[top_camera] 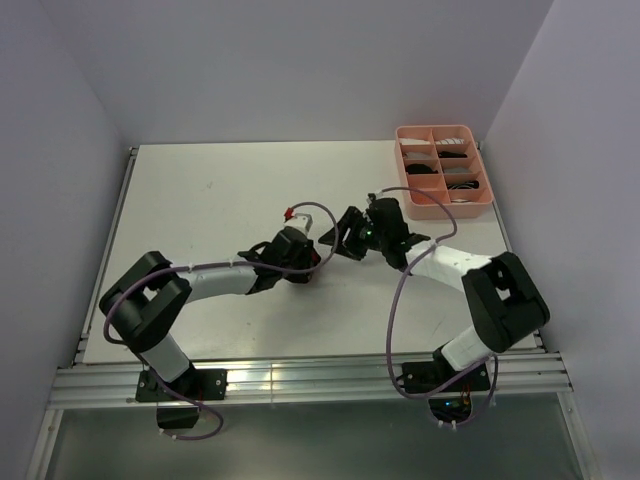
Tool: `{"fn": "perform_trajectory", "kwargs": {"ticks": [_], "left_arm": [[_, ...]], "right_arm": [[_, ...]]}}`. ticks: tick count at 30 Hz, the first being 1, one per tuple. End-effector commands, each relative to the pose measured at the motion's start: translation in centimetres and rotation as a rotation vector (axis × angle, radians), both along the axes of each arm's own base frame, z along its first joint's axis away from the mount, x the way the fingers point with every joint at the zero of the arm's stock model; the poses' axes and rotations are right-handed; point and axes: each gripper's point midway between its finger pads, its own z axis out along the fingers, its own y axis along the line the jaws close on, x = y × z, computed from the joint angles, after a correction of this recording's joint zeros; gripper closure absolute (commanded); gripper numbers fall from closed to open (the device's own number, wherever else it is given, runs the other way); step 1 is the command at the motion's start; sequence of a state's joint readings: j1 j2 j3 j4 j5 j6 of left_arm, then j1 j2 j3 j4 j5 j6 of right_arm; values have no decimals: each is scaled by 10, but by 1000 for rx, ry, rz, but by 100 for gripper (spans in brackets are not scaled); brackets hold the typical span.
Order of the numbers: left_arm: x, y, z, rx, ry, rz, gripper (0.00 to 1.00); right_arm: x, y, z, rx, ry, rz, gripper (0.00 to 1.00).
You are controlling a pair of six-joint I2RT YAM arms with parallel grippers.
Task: Roll the socks
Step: Roll the sock at the center of the board, then pick up the sock at the center of the board.
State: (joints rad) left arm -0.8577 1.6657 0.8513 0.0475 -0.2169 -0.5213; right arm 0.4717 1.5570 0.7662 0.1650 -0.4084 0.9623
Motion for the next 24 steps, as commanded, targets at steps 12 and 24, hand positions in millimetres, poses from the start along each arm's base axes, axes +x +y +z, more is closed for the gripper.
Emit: {"fn": "perform_trajectory", "kwargs": {"ticks": [12,24], "left_arm": [[-29,35,-16,-455,361,180,99],[-35,51,-25,-608,431,256,99]], "right_arm": [[-5,2,3,35,-78,-114,22],[-17,55,-33,50,33,-38,14]]}}
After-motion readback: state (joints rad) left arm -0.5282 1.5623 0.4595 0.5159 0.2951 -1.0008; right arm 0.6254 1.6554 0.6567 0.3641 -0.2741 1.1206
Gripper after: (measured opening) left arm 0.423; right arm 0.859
